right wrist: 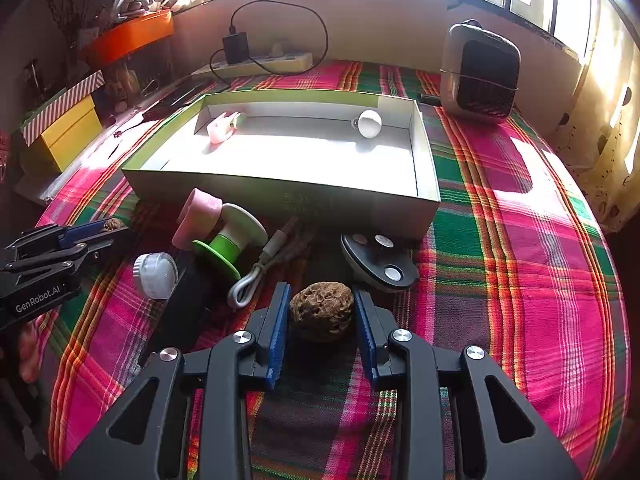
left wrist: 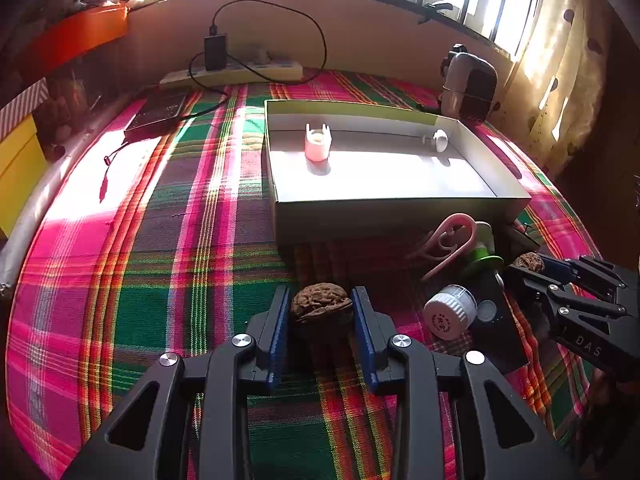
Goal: Organize objects
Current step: 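Grasp the smooth walnut with the left tool while the right tool grasps the wrinkled walnut, then carry both walnuts into the white box and open both tools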
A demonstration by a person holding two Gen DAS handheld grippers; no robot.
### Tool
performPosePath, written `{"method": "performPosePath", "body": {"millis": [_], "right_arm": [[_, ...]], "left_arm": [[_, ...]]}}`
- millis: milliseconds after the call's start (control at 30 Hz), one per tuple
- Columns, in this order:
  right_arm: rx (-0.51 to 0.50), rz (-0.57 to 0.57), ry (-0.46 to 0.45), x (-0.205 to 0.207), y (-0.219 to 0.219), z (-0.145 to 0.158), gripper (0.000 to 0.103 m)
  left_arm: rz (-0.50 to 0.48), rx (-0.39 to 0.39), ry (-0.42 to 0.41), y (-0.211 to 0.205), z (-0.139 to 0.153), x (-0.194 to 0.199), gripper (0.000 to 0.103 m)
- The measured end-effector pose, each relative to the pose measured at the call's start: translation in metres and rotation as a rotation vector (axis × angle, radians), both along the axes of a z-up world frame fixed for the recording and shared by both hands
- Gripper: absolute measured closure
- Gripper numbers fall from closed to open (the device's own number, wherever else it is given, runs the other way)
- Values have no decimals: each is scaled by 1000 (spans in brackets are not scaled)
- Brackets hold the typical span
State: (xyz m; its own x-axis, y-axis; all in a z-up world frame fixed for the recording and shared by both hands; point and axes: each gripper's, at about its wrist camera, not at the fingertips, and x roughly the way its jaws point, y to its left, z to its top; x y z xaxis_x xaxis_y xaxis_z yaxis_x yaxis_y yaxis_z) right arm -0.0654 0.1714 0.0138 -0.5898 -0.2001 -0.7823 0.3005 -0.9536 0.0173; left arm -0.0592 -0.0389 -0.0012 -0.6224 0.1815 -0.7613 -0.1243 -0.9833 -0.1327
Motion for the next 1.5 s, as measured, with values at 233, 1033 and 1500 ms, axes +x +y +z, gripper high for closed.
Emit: {"method": "performPosePath", "body": {"millis": [233, 1033, 1500], "right_arm": [[4, 9, 0, -1, -2, 0, 71], [-88, 92, 74, -37, -7, 58, 71], [-93, 160, 40, -122, -47, 52, 71]], "left_arm": [[0, 1, -5, 0, 1, -1, 75], [-45, 23, 56, 10, 47, -30, 75], [-51, 2, 34, 24, 36, -81, 75]]}}
